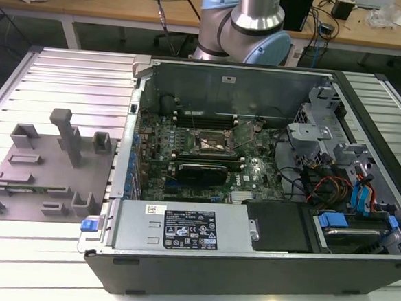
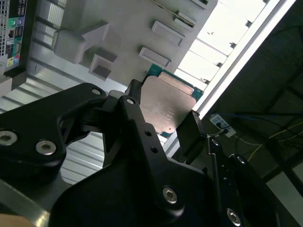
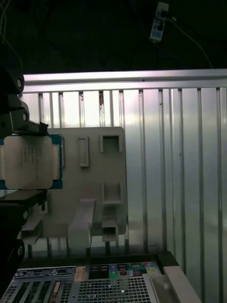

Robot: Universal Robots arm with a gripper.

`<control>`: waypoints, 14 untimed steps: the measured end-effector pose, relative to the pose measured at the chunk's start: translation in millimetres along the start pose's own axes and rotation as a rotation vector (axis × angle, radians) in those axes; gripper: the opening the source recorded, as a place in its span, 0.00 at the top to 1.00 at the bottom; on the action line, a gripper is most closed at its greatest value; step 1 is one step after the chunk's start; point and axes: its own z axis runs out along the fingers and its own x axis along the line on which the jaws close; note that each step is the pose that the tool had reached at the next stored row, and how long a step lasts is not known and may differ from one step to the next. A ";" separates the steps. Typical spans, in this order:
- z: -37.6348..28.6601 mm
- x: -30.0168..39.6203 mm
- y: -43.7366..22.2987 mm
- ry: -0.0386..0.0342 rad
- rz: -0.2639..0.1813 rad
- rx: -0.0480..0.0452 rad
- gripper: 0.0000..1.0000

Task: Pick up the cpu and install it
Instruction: 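Pick up the cpu and move it towards the insertion slot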

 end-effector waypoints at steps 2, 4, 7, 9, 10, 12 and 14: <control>-1.6 0.0 0.1 0.0000 0.000 0.0000 0.45; -2.1 -0.1 0.1 -0.0001 0.000 0.0000 0.45; -2.3 -0.1 0.1 0.0001 0.000 0.0000 0.45; -2.4 -0.2 0.2 0.0002 0.000 0.0001 0.45; -2.5 -0.6 0.2 0.0004 0.000 0.0002 0.45; -2.2 -2.4 0.2 0.0000 0.000 0.0000 0.45; -2.1 -4.8 0.3 0.0001 0.000 0.0000 0.45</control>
